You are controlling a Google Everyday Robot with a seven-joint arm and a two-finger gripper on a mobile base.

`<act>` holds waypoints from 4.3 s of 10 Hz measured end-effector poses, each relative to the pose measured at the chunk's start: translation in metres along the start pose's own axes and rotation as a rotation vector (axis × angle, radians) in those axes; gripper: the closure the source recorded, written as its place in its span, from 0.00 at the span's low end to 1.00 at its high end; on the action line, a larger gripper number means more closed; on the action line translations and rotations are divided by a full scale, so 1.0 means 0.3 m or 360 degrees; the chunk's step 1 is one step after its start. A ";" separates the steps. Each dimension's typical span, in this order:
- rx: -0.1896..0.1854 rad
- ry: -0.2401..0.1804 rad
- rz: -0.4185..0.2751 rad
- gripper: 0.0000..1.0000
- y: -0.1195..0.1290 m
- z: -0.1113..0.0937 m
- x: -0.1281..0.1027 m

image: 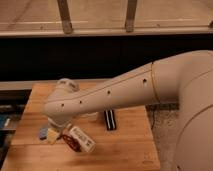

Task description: Place the pepper in the ceramic bowl

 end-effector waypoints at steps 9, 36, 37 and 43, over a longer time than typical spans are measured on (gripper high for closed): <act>-0.0321 -0.0002 0.0093 0.20 0.176 0.265 0.049; -0.0274 0.0194 0.0251 0.20 0.041 0.485 0.159; -0.0263 0.0180 0.0263 0.20 0.043 0.488 0.158; -0.0158 0.0181 0.0273 0.69 0.077 0.494 0.130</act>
